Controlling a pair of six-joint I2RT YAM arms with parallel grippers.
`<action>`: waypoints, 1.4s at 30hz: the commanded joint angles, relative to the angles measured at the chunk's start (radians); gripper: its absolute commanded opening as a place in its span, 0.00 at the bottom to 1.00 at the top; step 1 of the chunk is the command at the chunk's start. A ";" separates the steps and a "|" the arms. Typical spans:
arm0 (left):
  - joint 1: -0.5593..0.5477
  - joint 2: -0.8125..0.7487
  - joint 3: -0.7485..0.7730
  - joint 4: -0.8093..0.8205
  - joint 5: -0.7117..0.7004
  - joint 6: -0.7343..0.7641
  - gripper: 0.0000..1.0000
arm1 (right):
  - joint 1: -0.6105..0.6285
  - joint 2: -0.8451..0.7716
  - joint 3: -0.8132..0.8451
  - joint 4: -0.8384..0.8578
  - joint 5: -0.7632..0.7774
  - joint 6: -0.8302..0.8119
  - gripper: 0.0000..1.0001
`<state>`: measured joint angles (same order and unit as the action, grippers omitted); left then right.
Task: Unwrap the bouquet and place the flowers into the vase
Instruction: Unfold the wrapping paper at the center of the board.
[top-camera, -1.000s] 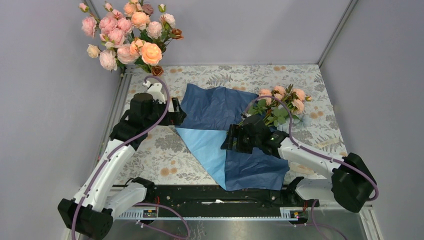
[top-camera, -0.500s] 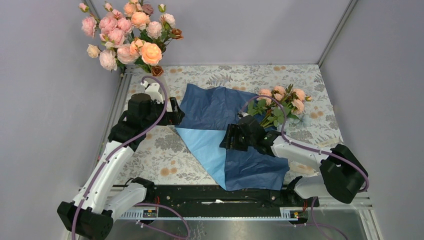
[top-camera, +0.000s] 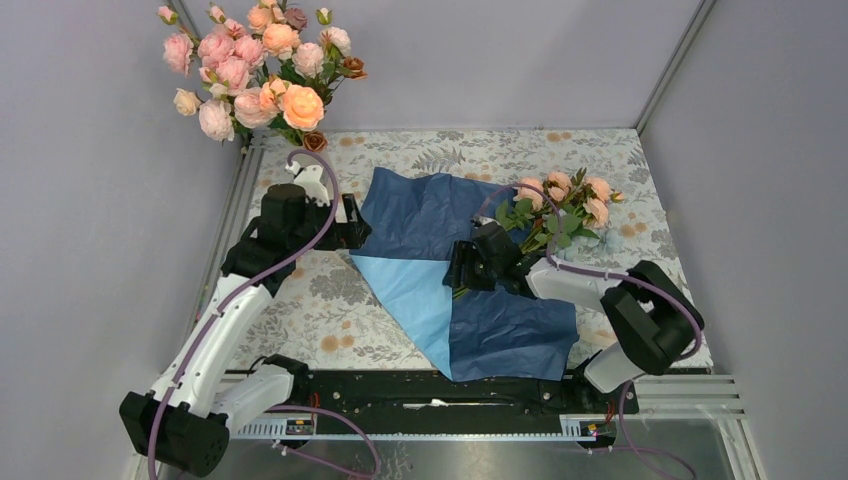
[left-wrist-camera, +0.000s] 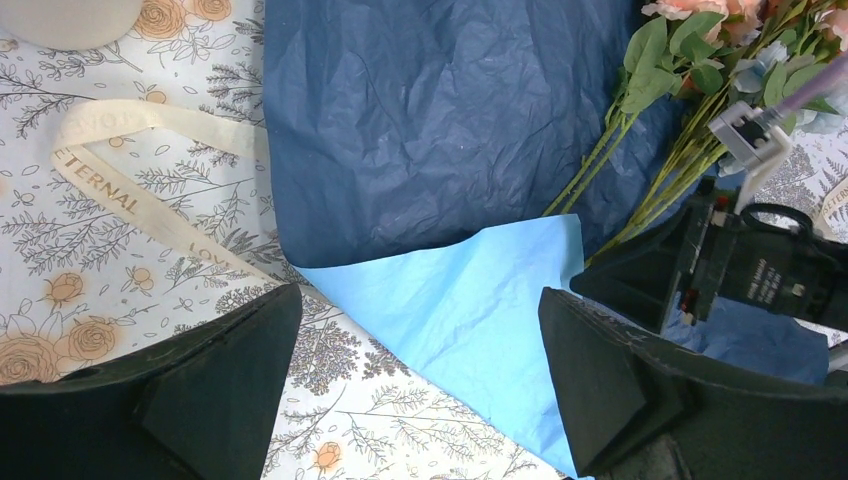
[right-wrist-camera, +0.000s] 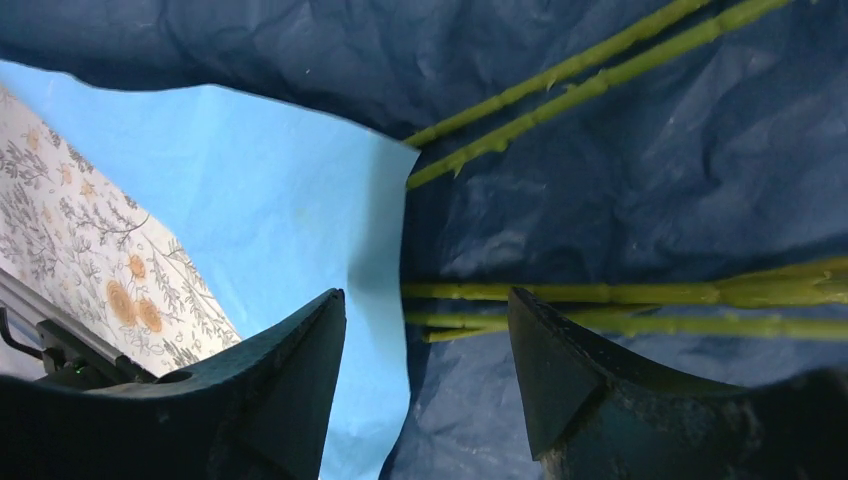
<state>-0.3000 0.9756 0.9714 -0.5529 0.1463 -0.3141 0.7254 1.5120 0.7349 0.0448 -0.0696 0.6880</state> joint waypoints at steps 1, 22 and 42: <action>0.006 -0.006 0.006 0.028 0.027 -0.010 0.97 | -0.044 0.082 0.064 0.079 -0.095 -0.069 0.67; 0.006 0.033 -0.014 0.022 -0.133 0.019 0.96 | 0.063 -0.004 0.005 0.216 -0.241 -0.037 0.00; 0.006 -0.112 -0.031 0.040 -0.113 0.011 0.97 | 0.429 -0.158 -0.025 0.199 0.131 -0.088 0.00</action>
<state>-0.2996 0.9134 0.9546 -0.5732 0.0219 -0.3031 1.0817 1.3788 0.7174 0.2115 -0.0639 0.6304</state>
